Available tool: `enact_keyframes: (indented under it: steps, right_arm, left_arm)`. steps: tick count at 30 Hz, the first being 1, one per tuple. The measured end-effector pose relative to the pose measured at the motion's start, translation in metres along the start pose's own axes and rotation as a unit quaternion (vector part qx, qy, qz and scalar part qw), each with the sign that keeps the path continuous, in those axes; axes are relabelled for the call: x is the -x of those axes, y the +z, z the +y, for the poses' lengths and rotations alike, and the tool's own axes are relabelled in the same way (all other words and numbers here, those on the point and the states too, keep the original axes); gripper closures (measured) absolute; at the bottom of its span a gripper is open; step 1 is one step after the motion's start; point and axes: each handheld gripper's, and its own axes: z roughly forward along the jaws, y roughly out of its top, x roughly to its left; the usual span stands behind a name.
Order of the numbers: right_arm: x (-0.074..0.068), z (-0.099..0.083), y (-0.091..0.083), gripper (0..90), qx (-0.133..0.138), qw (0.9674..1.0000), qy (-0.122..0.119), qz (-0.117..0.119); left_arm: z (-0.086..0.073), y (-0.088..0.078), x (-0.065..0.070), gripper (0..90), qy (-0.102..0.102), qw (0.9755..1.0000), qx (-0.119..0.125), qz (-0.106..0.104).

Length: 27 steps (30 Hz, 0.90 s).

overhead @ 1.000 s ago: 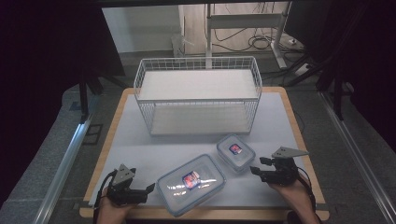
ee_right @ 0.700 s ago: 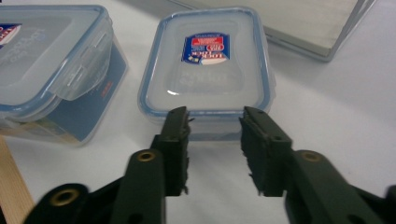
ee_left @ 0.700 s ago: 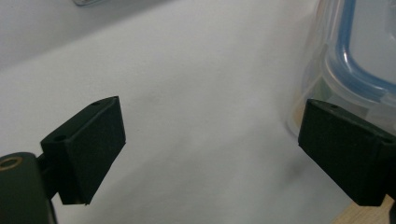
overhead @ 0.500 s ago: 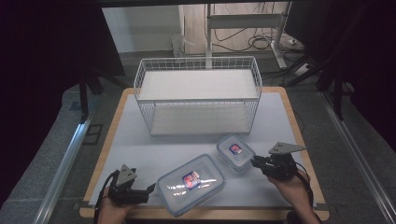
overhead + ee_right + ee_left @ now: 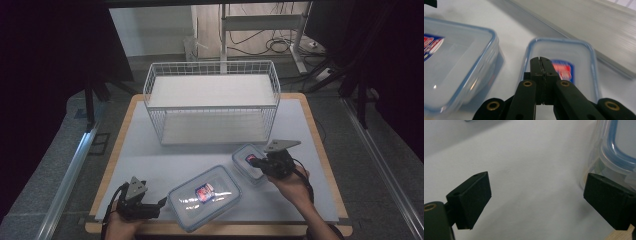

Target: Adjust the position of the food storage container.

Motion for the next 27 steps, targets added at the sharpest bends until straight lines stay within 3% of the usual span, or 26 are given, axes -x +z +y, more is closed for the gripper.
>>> enact_keyframes:
  steps: [9, 13, 15, 17, 19, 21, 24, 27]
  right_arm:
    - [0.0, 0.032, 0.05, 89.9, -0.011, 0.9999, 0.001, 0.004]
    - [-0.011, 0.042, 0.07, 89.9, -0.025, 0.9994, -0.01, 0.021]
    - [-0.02, 0.042, 0.075, 89.9, -0.036, 0.9987, -0.026, 0.027]
    - [-0.024, 0.04, 0.08, 89.9, -0.053, 0.9975, -0.044, 0.013]
    - [-0.02, 0.038, 0.083, 90.0, -0.062, 0.997, -0.046, 0.001]
    - [-0.015, 0.037, 0.083, 90.0, -0.058, 0.9979, -0.028, 0.012]
    - [-0.014, 0.037, 0.082, 90.0, -0.068, 0.9966, -0.041, -0.018]
    - [-0.008, 0.034, 0.077, 90.0, -0.062, 0.9976, -0.024, -0.02]
  left_arm:
    - [0.0, 0.001, 0.001, 7.5, 0.005, 1.0, -0.004, -0.002]
    - [0.0, 0.002, 0.002, 7.5, 0.009, 0.9999, -0.007, -0.002]
    - [0.0, 0.002, 0.002, 7.5, 0.01, 0.9999, -0.007, -0.003]
    - [0.0, 0.002, 0.002, 7.5, 0.011, 0.9999, -0.007, -0.003]
    - [0.0, 0.002, 0.002, 7.5, 0.013, 0.9999, -0.007, -0.002]
    - [0.0, 0.002, 0.003, 7.5, 0.014, 0.9999, -0.007, -0.003]
    - [0.0, 0.003, 0.003, 7.5, 0.015, 0.9998, -0.009, -0.002]
    - [0.0, 0.003, 0.003, 7.6, 0.015, 0.9998, -0.009, -0.001]
